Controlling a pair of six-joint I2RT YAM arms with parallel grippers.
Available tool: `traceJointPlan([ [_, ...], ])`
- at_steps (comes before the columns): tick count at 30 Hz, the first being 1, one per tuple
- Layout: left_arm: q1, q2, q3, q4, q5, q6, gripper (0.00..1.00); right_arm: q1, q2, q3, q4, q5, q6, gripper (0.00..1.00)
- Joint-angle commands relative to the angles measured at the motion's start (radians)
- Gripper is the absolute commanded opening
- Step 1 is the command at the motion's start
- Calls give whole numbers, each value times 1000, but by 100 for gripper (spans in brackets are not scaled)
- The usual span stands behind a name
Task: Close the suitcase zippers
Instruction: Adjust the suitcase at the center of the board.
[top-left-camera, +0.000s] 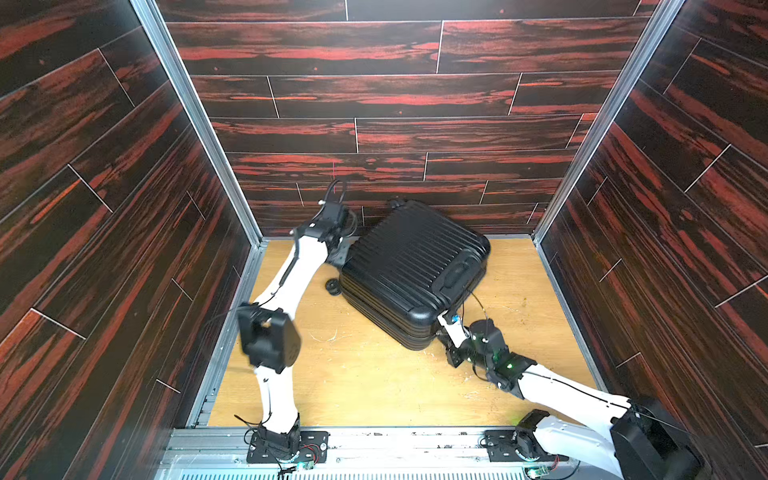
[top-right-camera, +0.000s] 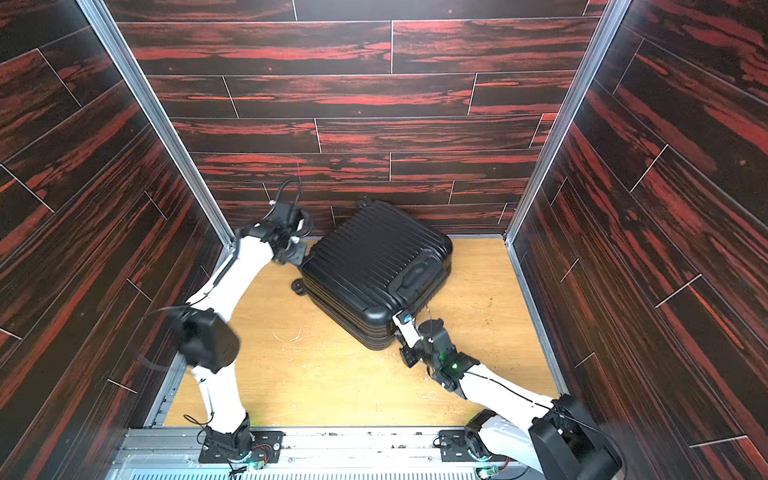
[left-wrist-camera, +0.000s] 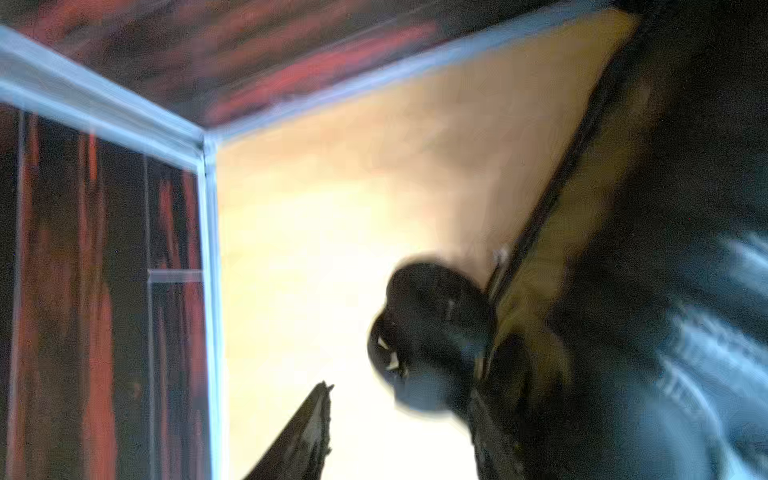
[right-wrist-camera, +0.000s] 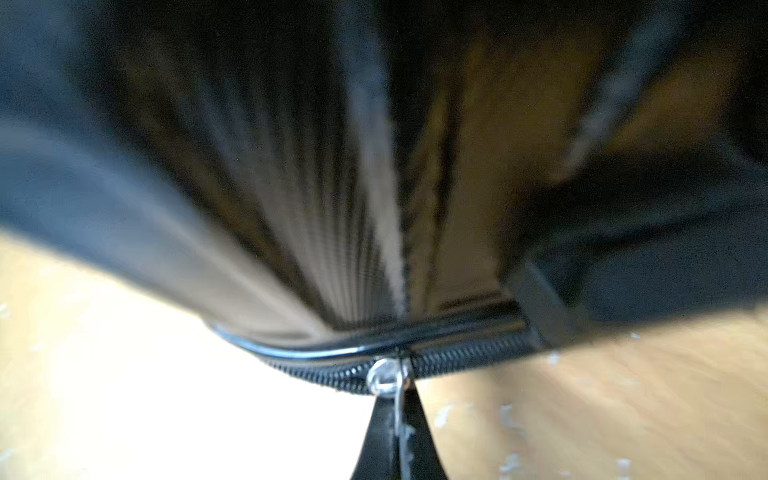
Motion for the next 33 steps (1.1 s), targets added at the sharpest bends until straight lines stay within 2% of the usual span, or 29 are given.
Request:
traceJointPlan([
  [1,-24,-111,-200,-163,51,-22,55,-48,39,64,64,-69,-35,0],
  [5,-15,-253,-345,-117,38,-34,56,-90,69,93,63,-91,-49,0],
  [9,-12,-347,-340,-129,-1,-23,58,-121,86,120,44,-106,-51,0],
  [12,-12,-426,-308,-52,103,50,64,-124,55,106,34,-118,-43,0],
  [15,-18,-512,-347,127,230,97,80,-124,14,82,20,-145,-38,0],
  [17,-18,-541,-378,278,152,21,94,-124,-13,68,6,-157,-28,0],
  [18,-16,-535,-375,331,120,-5,96,-124,-24,61,-2,-165,-22,0],
  [20,-14,-470,-309,341,80,-36,96,-123,-39,51,-7,-181,-14,0],
  [24,-1,-227,-23,203,11,-106,87,-123,-46,50,-17,-202,-3,0],
  [28,41,18,246,105,66,-103,78,-123,-41,56,-18,-214,8,0],
  [30,63,138,397,44,90,-109,67,-122,-40,59,-17,-215,13,0],
  [31,76,213,488,1,114,-113,57,-121,-39,60,-17,-217,13,0],
  [33,98,351,673,-92,145,-131,52,-121,-38,63,-17,-219,19,0],
])
